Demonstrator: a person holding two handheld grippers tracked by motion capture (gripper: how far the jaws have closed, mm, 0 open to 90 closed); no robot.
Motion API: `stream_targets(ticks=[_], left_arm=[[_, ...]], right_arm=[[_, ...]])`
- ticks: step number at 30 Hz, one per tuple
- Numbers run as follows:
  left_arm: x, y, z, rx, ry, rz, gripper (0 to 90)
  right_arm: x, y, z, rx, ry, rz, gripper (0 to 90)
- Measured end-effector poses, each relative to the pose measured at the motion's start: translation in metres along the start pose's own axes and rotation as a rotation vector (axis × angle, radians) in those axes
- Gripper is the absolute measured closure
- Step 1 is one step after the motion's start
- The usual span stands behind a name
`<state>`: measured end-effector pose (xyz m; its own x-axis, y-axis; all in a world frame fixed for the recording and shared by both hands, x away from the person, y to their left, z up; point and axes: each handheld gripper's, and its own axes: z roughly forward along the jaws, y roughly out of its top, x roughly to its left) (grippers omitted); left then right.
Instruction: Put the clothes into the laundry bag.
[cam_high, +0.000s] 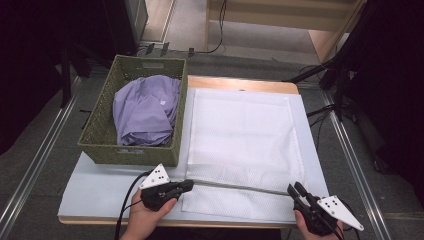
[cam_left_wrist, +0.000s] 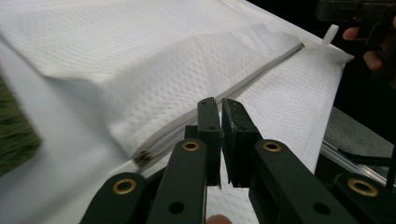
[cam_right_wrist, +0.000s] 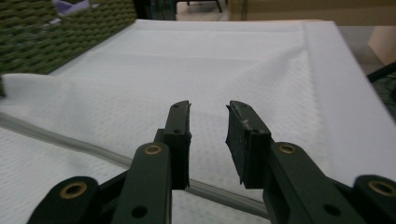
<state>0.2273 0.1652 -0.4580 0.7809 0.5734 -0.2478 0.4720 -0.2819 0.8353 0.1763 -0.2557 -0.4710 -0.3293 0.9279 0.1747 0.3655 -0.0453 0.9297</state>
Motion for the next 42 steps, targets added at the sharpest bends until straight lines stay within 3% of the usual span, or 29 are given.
stream_targets(ticks=[3,8,10,14,16,22,28,31,32,35,37,42], left_arm=[[-0.005,-0.001,0.01,0.028,-0.014,0.035,85.9],[0.003,-0.005,0.022,0.064,-0.036,-0.012,87.4],[0.002,-0.005,0.026,0.097,-0.023,-0.019,87.7],[-0.004,-0.007,0.035,0.181,0.012,0.022,87.5],[-0.006,-0.008,0.035,0.184,0.025,0.039,87.6],[-0.007,-0.009,0.036,0.178,0.032,0.041,88.1],[-0.002,-0.008,0.035,0.186,0.008,0.004,87.9],[-0.003,-0.008,0.035,0.185,0.009,0.011,87.7],[-0.002,-0.008,0.035,0.185,0.007,0.007,87.7],[-0.002,-0.008,0.034,0.187,0.008,0.009,87.7],[-0.002,-0.008,0.034,0.187,0.009,0.012,88.1],[0.001,-0.007,0.035,0.192,-0.01,-0.009,89.2]], right_arm=[[0.012,0.002,0.005,0.014,0.048,-0.009,67.6],[0.028,0.005,0.017,0.032,0.092,-0.059,59.4],[0.029,0.005,0.023,0.077,0.124,-0.032,57.6],[0.036,0.008,0.035,0.187,0.169,-0.012,55.6],[0.041,0.011,0.041,0.22,0.171,-0.036,52.3],[0.052,0.02,0.069,0.293,0.213,-0.105,52.3],[0.064,0.016,0.09,0.364,0.285,-0.192,50.7],[0.069,0.006,0.096,0.422,0.259,-0.25,57.0],[0.069,0.003,0.094,0.4,0.254,-0.261,63.2],[0.065,0.006,0.092,0.414,0.247,-0.215,81.5],[0.063,0.009,0.09,0.404,0.228,-0.21,90.0],[0.056,0.024,0.087,0.311,0.219,-0.154,90.0]])
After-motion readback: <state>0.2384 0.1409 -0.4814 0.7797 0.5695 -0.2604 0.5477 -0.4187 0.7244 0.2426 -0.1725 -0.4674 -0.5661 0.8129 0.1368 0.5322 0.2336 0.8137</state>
